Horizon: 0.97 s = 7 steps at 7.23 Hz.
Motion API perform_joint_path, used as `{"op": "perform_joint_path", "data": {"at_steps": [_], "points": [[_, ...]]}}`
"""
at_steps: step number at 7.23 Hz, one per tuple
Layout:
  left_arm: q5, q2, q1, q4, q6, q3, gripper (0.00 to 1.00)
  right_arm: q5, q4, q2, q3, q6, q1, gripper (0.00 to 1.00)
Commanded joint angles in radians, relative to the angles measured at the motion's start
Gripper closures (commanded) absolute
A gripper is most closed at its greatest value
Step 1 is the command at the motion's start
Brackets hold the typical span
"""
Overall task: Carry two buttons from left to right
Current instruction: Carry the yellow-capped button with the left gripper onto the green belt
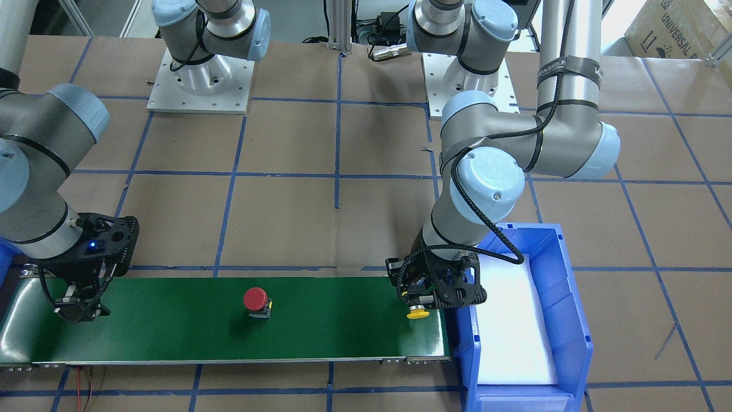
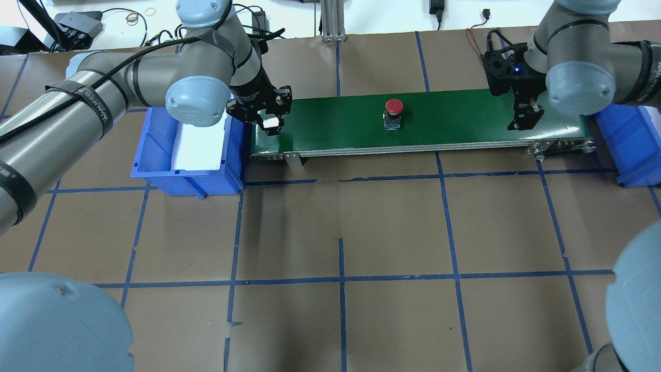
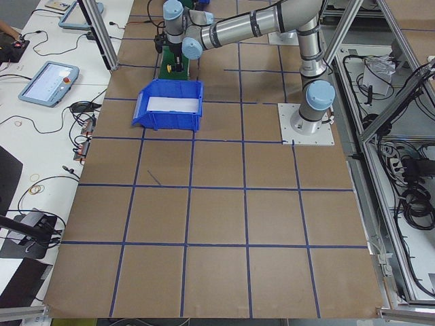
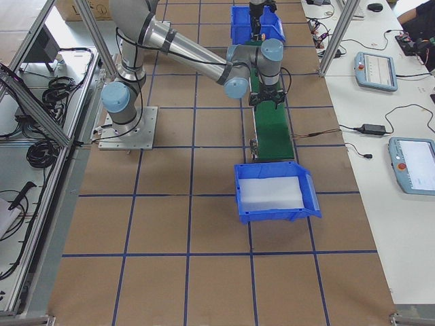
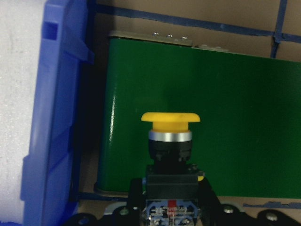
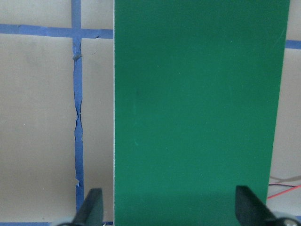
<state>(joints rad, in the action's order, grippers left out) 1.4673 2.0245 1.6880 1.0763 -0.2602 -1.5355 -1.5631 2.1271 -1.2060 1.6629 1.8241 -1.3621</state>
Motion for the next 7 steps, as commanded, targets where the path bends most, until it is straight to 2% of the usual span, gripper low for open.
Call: {"op": "perform_joint_path", "data": {"at_steps": [1,2,3,5,7], "points": [[-0.002,0.055,0.004,-0.090,-0.005,0.012,0.64,0.000,0.001,0.003,0.000,0.000,0.000,0.00],[-0.007,0.065,0.004,-0.108,-0.005,0.005,0.63,0.002,-0.001,0.003,0.000,-0.003,0.000,0.00],[-0.011,0.065,0.004,-0.105,-0.005,-0.006,0.50,0.003,-0.003,0.003,0.000,-0.003,-0.002,0.00],[-0.015,0.062,0.016,-0.107,0.008,-0.020,0.00,0.003,-0.012,0.002,0.001,0.000,0.000,0.00],[-0.005,0.018,0.016,-0.093,0.019,-0.011,0.00,0.002,-0.003,0.003,0.000,-0.002,0.000,0.00]]}}
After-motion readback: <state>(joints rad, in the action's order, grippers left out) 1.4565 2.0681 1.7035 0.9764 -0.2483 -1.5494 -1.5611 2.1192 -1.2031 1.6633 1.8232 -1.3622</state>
